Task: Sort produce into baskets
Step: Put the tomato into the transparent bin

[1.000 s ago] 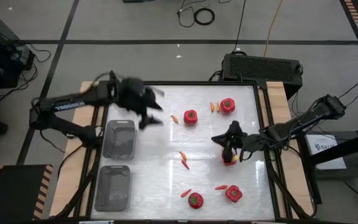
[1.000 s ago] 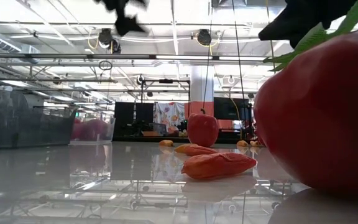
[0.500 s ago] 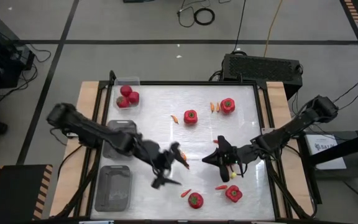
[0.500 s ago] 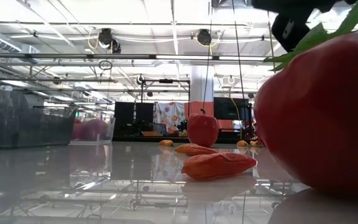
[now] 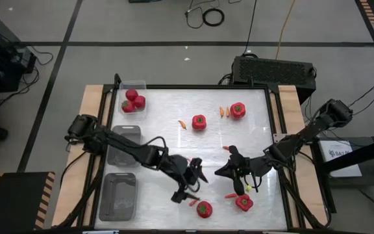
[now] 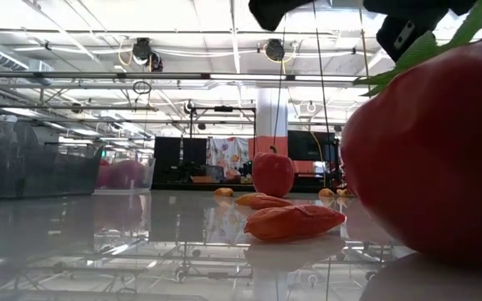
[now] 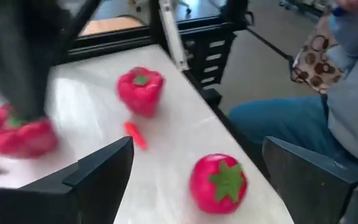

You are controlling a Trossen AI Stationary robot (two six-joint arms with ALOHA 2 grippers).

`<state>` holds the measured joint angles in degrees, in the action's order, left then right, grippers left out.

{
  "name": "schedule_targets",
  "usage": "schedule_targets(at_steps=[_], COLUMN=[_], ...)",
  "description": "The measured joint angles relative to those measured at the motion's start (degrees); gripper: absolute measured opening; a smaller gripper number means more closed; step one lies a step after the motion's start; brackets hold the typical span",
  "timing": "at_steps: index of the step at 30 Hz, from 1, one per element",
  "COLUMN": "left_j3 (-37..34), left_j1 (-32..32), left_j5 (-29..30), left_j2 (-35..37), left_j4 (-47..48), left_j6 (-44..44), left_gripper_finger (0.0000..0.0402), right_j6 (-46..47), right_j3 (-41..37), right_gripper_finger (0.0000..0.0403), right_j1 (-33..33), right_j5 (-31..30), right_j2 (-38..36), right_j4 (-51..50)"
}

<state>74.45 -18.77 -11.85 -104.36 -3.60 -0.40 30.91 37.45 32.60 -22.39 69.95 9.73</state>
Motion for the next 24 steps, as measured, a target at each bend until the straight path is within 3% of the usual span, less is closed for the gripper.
schedule_targets(at_steps=[6, 11, 16, 20, 24], left_j3=[4.1, 4.3, 4.2, 4.3, 4.2], left_j1=[4.2, 7.6, 8.4, 8.4, 5.8], left_j5=[-2.3, -5.5, -6.1, -7.6, -6.3], left_j2=[0.3, 0.2, 0.2, 0.1, -0.7], left_j4=[7.6, 11.7, 8.6, 4.9, 7.0], left_j6=[-3.5, -16.6, -24.9, -24.4, -16.3], left_gripper_finger=[0.0361, 0.0361, 0.0361, 0.0361, 0.0361], right_j6=[-5.1, -2.4, -1.4, 1.1, 4.9], right_j3=[0.0, 0.0, 0.0, 0.0, 0.0], right_gripper_finger=[0.0000, 0.0000, 0.0000, 0.0000, 0.0000], right_j1=[-1.3, -2.7, -2.5, -2.4, -0.1], right_j5=[-1.2, -7.5, -8.0, -9.4, -9.2], right_j2=[0.0, 0.0, 2.7, 5.8, 8.5], right_j4=[-0.3, -0.1, 1.6, 3.8, 3.8])
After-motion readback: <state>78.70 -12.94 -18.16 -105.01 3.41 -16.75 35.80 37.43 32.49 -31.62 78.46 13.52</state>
